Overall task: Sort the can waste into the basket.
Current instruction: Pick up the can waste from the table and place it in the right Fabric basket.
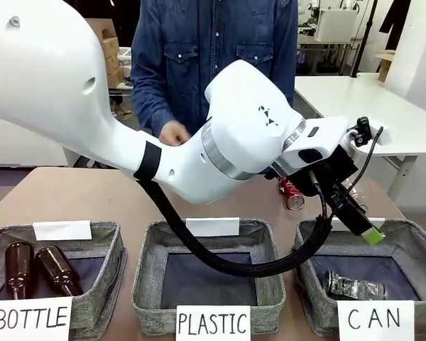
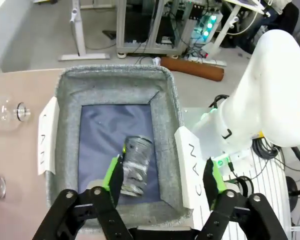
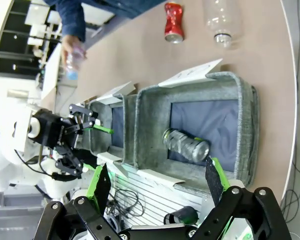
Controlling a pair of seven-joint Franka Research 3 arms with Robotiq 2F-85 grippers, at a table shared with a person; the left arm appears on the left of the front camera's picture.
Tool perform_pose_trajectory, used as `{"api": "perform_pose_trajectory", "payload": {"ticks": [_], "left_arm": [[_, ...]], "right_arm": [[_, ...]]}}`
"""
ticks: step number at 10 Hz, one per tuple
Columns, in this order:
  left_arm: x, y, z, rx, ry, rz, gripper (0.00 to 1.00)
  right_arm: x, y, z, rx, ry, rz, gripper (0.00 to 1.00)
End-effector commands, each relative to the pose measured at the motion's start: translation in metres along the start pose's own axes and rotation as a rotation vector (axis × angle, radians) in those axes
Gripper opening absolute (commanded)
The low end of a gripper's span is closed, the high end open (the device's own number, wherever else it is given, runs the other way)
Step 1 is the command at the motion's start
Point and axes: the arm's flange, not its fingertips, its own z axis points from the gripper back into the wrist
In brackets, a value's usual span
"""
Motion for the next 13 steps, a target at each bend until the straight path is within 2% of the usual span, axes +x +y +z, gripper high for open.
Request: {"api": "perform_pose_trajectory", "payload": {"ticks": [1,3,4,6,7,9,10,11,13], "left_arm": [[-0.008,-0.006,0.005,0.006,-0.024,-0.009,1.00],[-0.008,-0.020,0.012,-0.038,-0.001,0.033,1.00],[-0.013,-0.041,0.029,-0.106,0.052,0.031,1.00],[-0.039,-0.072,0.108,-0.201,0.126,0.069,1.00],[-0.056,-0.077,0.150,-0.152,0.114,0.135,1.00],[-0.090,-0.082,0.224,-0.066,0.013,0.298,1.00],[-0.115,-0.084,0.269,-0.052,-0.064,0.414,1.00],[-0.138,-0.086,0.309,0.029,-0.128,0.548,1.00],[-0.195,-0.089,0.386,0.094,-0.340,0.849,1.00]], "right_arm": [[0.000,0.001,0.003,-0.012,0.012,-0.019,1.00],[0.000,0.001,0.003,-0.012,0.012,-0.019,1.00],[0.000,0.001,0.003,-0.012,0.012,-0.019,1.00],[0.000,0.001,0.003,-0.012,0.012,-0.019,1.00],[0.000,0.000,0.000,0.000,0.000,0.000,1.00],[0.015,0.039,-0.034,-0.085,0.065,0.033,1.00],[0.024,0.070,-0.060,-0.043,0.109,0.076,1.00],[0.031,0.095,-0.081,0.044,0.123,0.084,1.00],[0.040,0.134,-0.113,0.190,0.178,0.063,1.00]]}}
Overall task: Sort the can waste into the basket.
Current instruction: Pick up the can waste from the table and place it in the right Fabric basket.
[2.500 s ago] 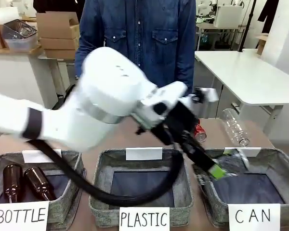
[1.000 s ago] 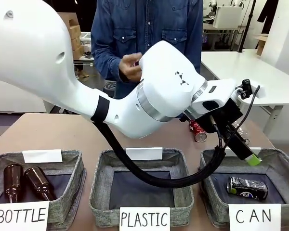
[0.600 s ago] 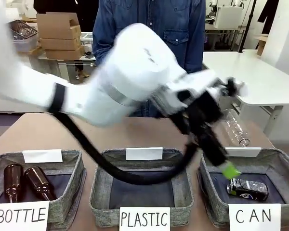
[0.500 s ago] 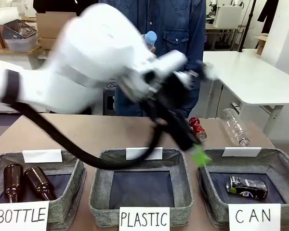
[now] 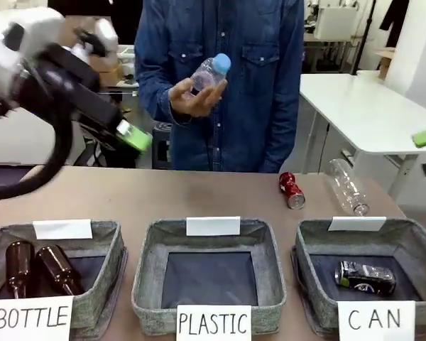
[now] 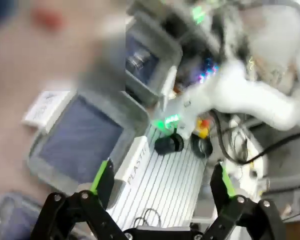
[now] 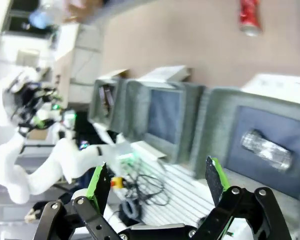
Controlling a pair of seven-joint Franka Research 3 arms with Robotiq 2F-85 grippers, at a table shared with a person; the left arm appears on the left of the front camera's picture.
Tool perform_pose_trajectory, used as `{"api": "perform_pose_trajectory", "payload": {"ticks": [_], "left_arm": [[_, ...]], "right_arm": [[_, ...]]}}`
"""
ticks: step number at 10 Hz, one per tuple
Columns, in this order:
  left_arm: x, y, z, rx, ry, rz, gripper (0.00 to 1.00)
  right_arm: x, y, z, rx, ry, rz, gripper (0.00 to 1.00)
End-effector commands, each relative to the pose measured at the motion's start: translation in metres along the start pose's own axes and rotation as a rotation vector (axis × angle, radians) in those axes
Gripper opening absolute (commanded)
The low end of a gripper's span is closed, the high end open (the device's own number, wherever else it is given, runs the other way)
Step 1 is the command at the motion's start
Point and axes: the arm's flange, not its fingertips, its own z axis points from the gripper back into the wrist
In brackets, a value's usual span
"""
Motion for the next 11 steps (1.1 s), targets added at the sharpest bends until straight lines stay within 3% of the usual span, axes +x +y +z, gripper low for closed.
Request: {"api": "perform_pose_trajectory", "payload": {"ticks": [1,2,3,4,5,6,11], "left_arm": [[-0.032,0.025,0.065,0.089,-0.337,0.369,1.00],[-0.057,0.048,0.110,0.001,-0.523,0.494,1.00],[-0.079,0.065,0.138,-0.062,-0.642,0.579,1.00],[-0.099,0.080,0.157,-0.191,-0.726,0.579,1.00],[-0.117,0.095,0.169,-0.284,-0.808,0.555,1.00],[-0.096,0.077,0.158,-0.043,-0.449,0.494,1.00],[-0.096,0.077,0.158,-0.043,-0.449,0.494,1.00]], "right_arm": [[0.017,0.012,-0.019,0.154,0.014,-0.062,1.00],[0.027,0.014,-0.021,0.278,0.052,-0.172,1.00],[0.035,0.012,-0.021,0.322,0.059,-0.297,1.00],[0.040,0.011,-0.021,0.382,0.083,-0.410,1.00],[0.043,0.011,-0.024,0.326,0.037,-0.499,1.00],[0.029,0.009,-0.032,0.323,0.085,-0.254,1.00],[0.029,0.009,-0.032,0.323,0.085,-0.254,1.00]]}}
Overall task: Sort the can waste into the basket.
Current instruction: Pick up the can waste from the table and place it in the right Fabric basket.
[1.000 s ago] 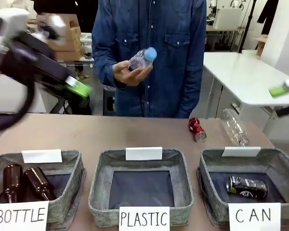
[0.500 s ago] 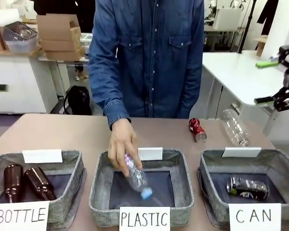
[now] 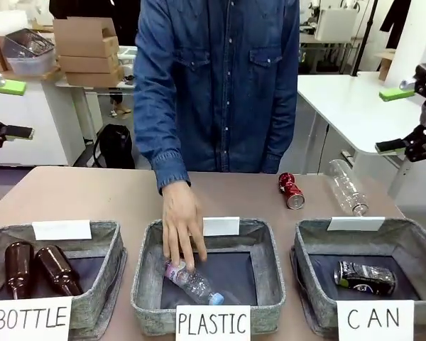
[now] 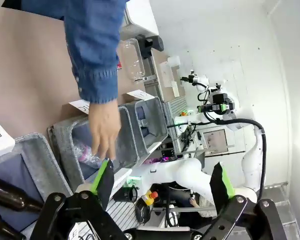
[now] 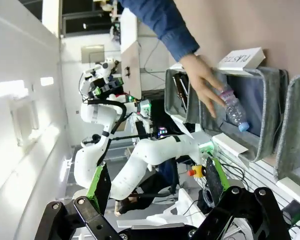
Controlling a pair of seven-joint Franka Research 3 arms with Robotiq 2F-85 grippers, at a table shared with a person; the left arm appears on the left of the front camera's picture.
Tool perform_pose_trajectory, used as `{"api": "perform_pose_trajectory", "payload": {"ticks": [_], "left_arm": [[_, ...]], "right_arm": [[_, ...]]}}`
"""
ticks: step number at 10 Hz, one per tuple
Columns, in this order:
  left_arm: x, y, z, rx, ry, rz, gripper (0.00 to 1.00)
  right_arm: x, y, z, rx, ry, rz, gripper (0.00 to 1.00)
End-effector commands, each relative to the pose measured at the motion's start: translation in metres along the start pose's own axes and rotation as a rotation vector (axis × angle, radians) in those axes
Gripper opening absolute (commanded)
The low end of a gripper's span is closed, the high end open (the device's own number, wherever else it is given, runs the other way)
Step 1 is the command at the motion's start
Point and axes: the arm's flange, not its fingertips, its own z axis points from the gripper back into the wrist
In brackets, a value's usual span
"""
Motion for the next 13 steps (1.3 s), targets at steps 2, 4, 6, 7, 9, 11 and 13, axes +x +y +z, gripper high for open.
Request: {"api": "perform_pose_trajectory", "payload": {"ticks": [2,4,6,7,9,11,13], "left_arm": [[-0.001,0.003,0.009,0.005,0.000,-0.014,1.00],[-0.001,0.003,0.009,0.005,0.000,-0.014,1.00],[-0.001,0.003,0.009,0.005,0.000,-0.014,1.00],[-0.001,0.003,0.009,0.005,0.000,-0.014,1.00],[-0.001,0.003,0.009,0.005,0.000,-0.014,1.00],[-0.001,0.003,0.009,0.005,0.000,-0.014,1.00],[-0.001,0.003,0.009,0.005,0.000,-0.014,1.00]], "right_arm": [[0.000,-0.003,0.000,-0.002,0.003,0.013,1.00],[0.000,-0.003,0.000,-0.002,0.003,0.013,1.00],[0.000,-0.003,0.000,-0.002,0.003,0.013,1.00],[0.000,-0.003,0.000,-0.002,0.003,0.013,1.00],[0.012,0.005,-0.009,-0.025,-0.042,0.054,1.00],[0.040,0.031,-0.048,-0.634,-0.302,0.082,1.00],[0.040,0.036,-0.056,-1.142,-0.528,0.093,1.00]]}}
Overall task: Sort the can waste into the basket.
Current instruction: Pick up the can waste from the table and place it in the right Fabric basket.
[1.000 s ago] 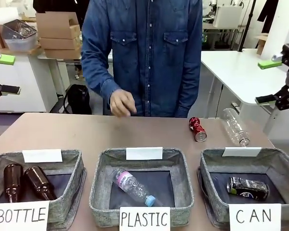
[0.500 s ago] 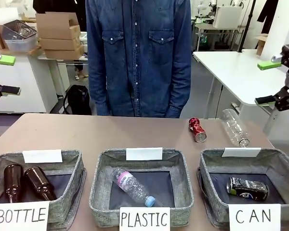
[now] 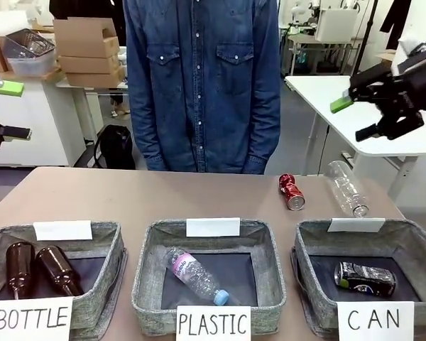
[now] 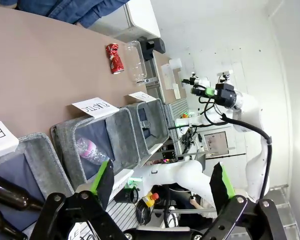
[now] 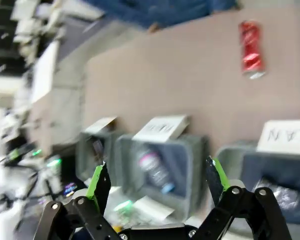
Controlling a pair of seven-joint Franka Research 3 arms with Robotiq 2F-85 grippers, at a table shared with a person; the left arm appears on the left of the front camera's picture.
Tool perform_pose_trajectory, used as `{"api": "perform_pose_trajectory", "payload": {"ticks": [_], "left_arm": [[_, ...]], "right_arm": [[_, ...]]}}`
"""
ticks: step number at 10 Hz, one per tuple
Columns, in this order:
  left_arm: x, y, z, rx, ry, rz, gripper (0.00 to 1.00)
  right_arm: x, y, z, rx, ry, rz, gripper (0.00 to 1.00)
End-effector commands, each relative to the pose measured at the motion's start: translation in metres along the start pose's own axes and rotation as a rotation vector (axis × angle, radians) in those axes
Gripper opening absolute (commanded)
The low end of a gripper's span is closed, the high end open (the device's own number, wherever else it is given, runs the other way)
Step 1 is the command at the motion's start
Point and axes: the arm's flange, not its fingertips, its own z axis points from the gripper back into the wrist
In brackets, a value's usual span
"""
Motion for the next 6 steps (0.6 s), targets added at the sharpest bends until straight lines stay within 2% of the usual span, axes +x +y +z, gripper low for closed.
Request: {"api": "perform_pose_trajectory", "payload": {"ticks": [1,2,3,4,5,6], "left_arm": [[-0.001,0.001,0.004,-0.002,0.010,-0.017,1.00],[-0.001,0.001,0.004,-0.002,0.010,-0.017,1.00],[-0.001,0.001,0.004,-0.002,0.010,-0.017,1.00],[-0.001,0.001,0.004,-0.002,0.010,-0.017,1.00],[-0.001,0.001,0.004,-0.002,0.010,-0.017,1.00],[-0.001,0.001,0.004,-0.002,0.010,-0.017,1.00]], "right_arm": [[-0.014,-0.005,0.004,-0.535,-0.131,0.013,1.00],[-0.028,-0.005,0.026,-0.231,-0.029,-0.004,1.00],[0.000,0.004,0.001,-0.150,-0.066,0.054,1.00],[-0.007,0.002,0.009,-0.234,-0.079,0.064,1.00],[0.010,0.008,-0.003,-0.255,-0.057,0.128,1.00],[0.024,0.011,-0.014,-0.256,-0.088,0.153,1.00]]}}
